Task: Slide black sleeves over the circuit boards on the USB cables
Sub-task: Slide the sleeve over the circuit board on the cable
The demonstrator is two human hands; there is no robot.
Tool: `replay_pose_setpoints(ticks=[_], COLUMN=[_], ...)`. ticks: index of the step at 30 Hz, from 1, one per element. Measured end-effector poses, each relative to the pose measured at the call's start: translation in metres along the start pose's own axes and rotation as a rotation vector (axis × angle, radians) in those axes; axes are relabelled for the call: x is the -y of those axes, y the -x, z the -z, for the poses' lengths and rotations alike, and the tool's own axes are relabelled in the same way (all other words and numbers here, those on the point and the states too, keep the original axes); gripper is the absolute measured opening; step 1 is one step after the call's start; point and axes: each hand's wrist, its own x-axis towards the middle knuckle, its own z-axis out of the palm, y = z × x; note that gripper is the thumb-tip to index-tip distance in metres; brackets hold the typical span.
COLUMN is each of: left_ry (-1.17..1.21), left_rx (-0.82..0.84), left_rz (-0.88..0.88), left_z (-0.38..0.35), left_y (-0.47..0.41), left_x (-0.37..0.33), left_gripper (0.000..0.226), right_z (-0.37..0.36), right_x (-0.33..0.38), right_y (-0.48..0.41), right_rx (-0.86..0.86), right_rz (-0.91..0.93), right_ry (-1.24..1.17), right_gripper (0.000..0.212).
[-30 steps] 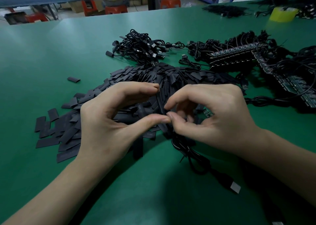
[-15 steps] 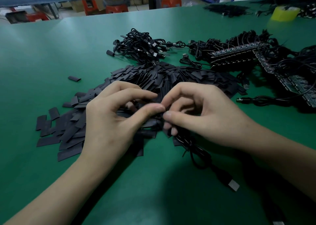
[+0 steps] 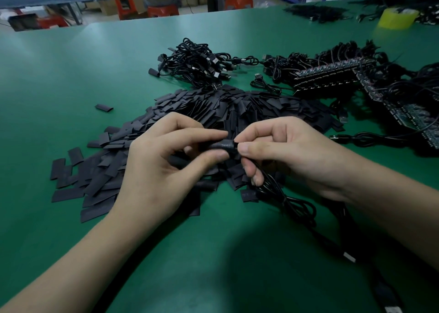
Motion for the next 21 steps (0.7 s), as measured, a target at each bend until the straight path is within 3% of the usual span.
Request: replay_pose_setpoints(ticks=[5, 10, 15, 21], left_ry=[-0.107, -0.082, -0.033, 0.071], left_rx=[0.01, 0.089, 0.171, 0.266], left_rz=[-0.094, -0.075, -0.022, 0.052], left_z=[0.003, 0.002, 0.002, 0.003], left_y=[0.0, -0.001, -0.002, -0.003], left_x=[0.0, 0.002, 0.006, 0.007], left_gripper=[0.022, 0.023, 0.024, 0.02], right_z=[0.001, 0.005, 0.011, 0.015], right_x=[0.002, 0.002, 0.006, 0.009], right_y=[0.002, 0.004, 0.004, 0.004], right_rx=[-0.006, -0.126, -0.1, -0.04], right_rz=[0.048, 0.315, 0.524, 0.57], right_ry=[0.146, 0.659, 1.031, 1.099], right_gripper=[0.006, 0.014, 0.007, 0.013])
